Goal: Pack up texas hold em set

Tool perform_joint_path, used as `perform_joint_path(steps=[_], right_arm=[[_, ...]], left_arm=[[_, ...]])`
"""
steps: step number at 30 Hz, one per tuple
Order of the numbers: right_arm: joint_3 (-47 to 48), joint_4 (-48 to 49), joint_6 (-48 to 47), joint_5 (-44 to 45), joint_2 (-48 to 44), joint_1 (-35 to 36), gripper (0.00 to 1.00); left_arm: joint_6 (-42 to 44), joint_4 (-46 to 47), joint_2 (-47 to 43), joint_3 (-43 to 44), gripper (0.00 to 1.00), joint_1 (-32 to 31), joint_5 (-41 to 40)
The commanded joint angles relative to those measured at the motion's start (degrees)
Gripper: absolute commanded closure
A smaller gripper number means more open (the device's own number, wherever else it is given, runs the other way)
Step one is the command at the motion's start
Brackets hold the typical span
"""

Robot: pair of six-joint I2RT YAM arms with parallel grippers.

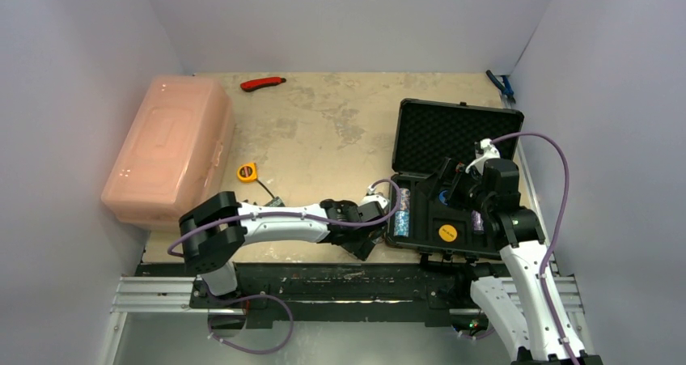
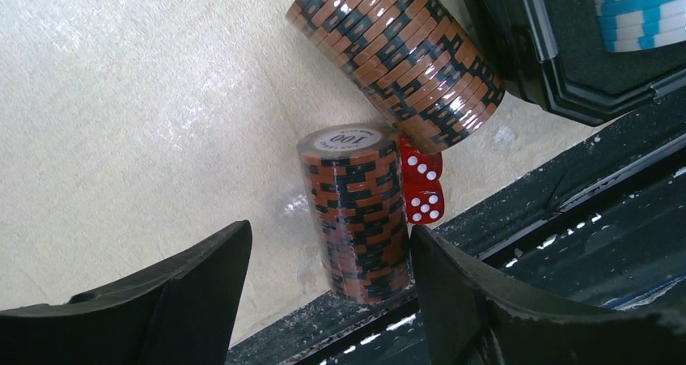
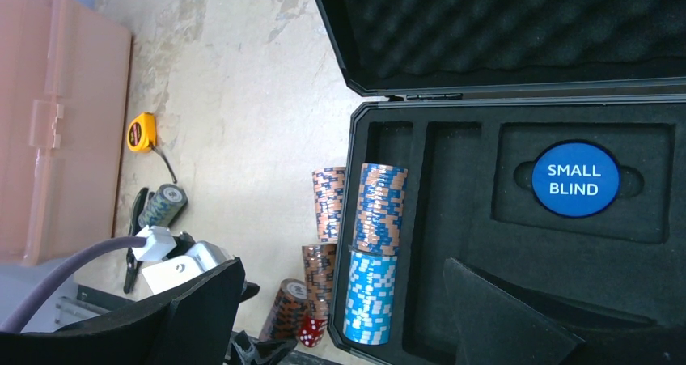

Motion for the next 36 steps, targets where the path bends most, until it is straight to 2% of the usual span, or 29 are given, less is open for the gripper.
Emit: perform_joint_path(steps=[1, 9, 30, 36], right_arm=[[-0.17, 2.14, -0.29, -1.44, -0.33, -0.07, 0.01], [-0.26, 2.14, -0.27, -1.53, -0.40, -0.09, 0.01], [-0.25, 2.05, -0.29, -1.35, -0.07, -0.12, 0.01], [-0.25, 2.06, -0.21, -1.09, 0.02, -0.07, 0.01]], left_arm=[[-1.00, 2.18, 0.85, 1.74, 0.30, -0.40, -1.09], [-1.02, 2.33, 1.88, 1.67, 0.37, -0.40, -1.72], [-1.21, 3.71, 2.66, -0.79, 0.47, -0.23, -4.43], [-1.10, 4.67, 2.75, -1.87, 0.66, -0.14, -4.32]])
